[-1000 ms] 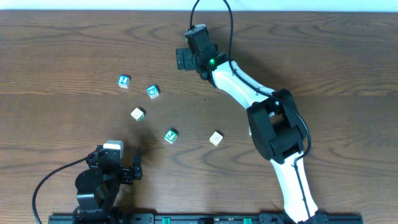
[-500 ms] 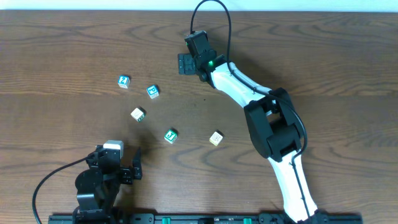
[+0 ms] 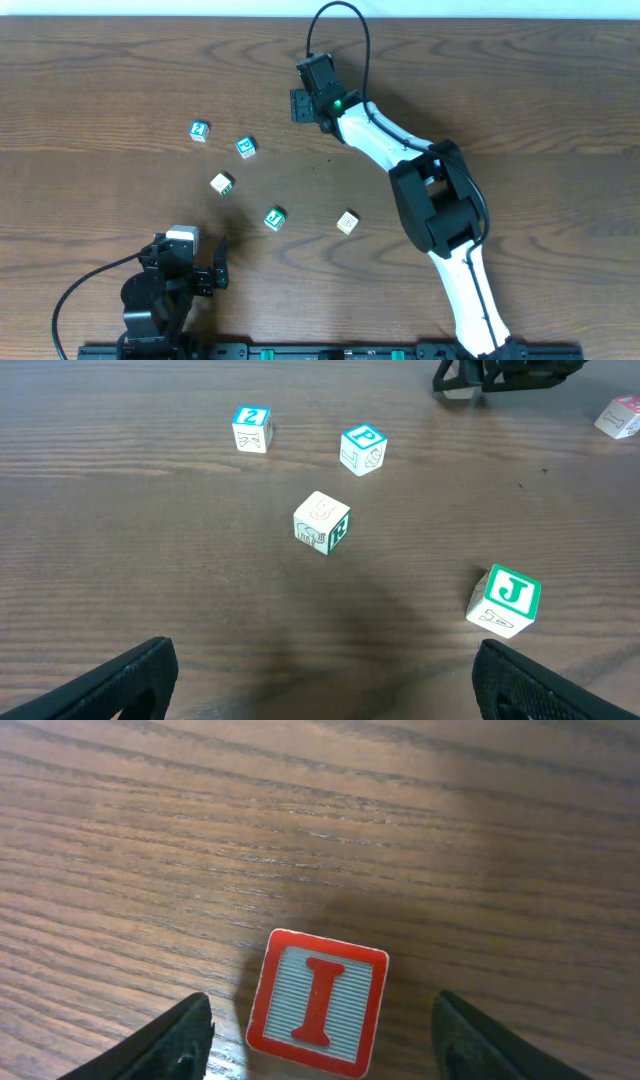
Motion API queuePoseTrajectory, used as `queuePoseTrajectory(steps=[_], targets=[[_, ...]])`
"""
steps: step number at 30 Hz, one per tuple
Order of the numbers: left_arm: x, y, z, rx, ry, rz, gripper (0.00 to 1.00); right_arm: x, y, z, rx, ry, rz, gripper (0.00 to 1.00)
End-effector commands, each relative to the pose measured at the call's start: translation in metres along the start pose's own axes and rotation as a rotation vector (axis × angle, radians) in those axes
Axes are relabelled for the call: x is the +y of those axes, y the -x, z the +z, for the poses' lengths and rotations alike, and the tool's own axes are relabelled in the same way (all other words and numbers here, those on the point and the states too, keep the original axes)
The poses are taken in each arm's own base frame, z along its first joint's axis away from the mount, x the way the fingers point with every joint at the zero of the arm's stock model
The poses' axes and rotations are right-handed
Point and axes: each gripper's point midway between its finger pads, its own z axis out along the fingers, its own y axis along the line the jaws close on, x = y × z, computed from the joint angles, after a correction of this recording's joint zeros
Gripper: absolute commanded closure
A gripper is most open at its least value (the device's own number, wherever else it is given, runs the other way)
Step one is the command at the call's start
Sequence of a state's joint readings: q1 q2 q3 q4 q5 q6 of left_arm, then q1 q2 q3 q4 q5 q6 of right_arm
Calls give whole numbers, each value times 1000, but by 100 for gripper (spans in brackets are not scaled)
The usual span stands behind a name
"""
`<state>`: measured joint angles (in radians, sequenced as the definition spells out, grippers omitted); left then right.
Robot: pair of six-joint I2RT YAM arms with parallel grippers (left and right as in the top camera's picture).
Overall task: Spell out Ai2
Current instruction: 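Move the right gripper over the red 'I' block and lower, then close the right gripper on the red 'I' block and lift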
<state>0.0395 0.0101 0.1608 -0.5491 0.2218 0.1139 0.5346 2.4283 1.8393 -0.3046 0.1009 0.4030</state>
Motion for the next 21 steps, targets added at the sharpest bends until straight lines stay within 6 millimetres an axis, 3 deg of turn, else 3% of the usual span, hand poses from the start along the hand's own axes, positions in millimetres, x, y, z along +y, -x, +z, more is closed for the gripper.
queuePoseTrajectory(steps=[1, 5, 11, 17, 21], targets=[[2, -3, 2, 2, 6, 17, 5, 8, 2, 1, -8, 14, 5, 33], [2, -3, 2, 2, 6, 17, 5, 8, 3, 1, -13, 12, 5, 36], [2, -3, 2, 2, 6, 17, 4, 10, 7, 1, -26, 18, 7, 49], [2, -3, 2, 2, 6, 17, 5, 9, 7, 1, -29, 19, 8, 53], [2, -3, 2, 2, 6, 17, 5, 9, 8, 1, -29, 19, 8, 62]])
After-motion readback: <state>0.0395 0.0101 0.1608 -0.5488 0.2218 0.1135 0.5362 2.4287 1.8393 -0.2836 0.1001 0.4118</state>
